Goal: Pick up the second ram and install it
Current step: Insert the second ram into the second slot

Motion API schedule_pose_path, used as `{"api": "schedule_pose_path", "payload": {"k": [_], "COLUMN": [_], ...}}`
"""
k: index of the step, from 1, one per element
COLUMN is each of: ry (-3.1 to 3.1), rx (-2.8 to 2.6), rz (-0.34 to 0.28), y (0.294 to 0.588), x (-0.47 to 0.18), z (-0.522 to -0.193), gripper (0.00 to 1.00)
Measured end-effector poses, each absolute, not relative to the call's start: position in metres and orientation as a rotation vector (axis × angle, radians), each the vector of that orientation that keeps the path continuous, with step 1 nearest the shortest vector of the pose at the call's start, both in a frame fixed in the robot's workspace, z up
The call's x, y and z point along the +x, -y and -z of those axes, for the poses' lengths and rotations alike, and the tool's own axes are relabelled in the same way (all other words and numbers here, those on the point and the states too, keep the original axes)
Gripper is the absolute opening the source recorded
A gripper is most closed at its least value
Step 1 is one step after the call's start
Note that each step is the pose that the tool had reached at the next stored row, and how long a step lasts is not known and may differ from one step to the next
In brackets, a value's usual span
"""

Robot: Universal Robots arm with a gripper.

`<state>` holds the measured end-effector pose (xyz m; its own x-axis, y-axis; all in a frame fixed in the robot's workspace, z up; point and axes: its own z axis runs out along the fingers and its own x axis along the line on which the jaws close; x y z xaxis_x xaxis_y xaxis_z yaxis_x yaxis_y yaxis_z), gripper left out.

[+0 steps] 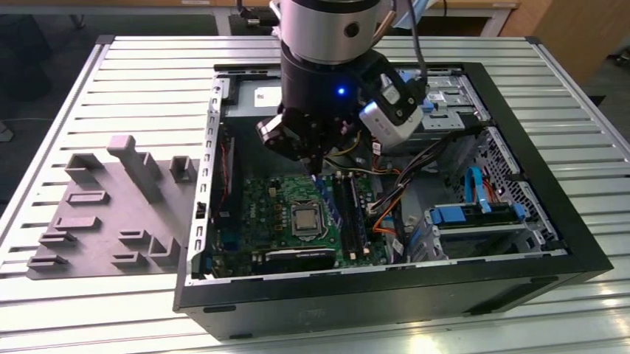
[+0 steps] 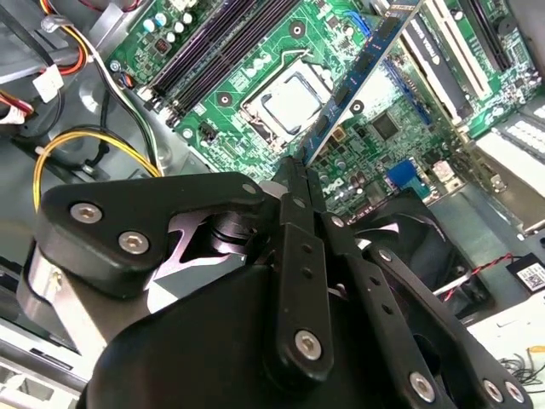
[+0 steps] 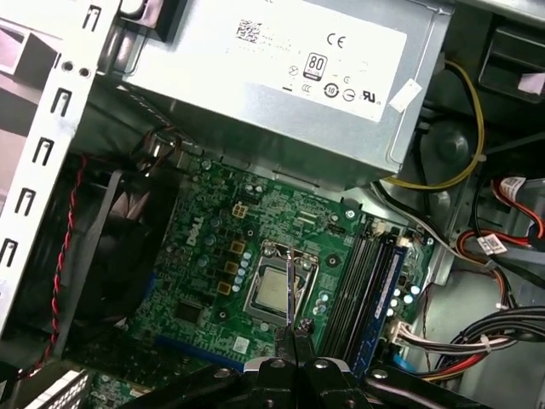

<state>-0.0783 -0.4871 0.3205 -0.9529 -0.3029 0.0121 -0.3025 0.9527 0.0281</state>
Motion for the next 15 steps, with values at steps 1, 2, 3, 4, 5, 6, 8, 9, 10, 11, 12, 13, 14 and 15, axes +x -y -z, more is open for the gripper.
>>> {"api": "schedule_pose_path", "payload": {"k": [1, 2, 3, 4, 5, 6, 8, 9, 10, 11, 12, 13, 14, 15], "ry": [3.090, 3.091, 3.093, 3.094, 3.096, 3.097, 3.100, 3.101, 3.104, 3.105, 3.106, 3.107, 3.108, 3.109], "rx": [0.470, 0.461, 0.451, 0.441, 0.431, 0.421, 0.401, 0.392, 0.372, 0.363, 0.353, 0.345, 0.338, 0.330], "rz": [0.040, 0.041, 0.041, 0.041, 0.041, 0.041, 0.041, 0.041, 0.041, 0.041, 0.041, 0.041, 0.042, 0.042], "y": [0.4871, 0.4871, 0.4871, 0.4871, 0.4871, 0.4871, 0.4871, 0.4871, 0.4871, 0.4871, 0.4871, 0.4871, 0.4871, 0.4871], "x": [-0.0783, -0.0783, -0.0783, -0.0783, -0.0783, -0.0783, -0.0783, -0.0783, -0.0783, -0.0783, -0.0783, -0.0783, -0.0783, -0.0783], "z": [-0.3205, -0.3204, -0.3204, -0.3202, -0.3202, -0.3201, -0.3199, -0.3198, -0.3196, -0.3195, -0.3195, -0.3194, -0.3194, -0.3194], "gripper": [0.11, 0.11, 0.11, 0.11, 0.11, 0.11, 0.11, 0.11, 0.11, 0.11, 0.11, 0.11, 0.11, 0.11]}}
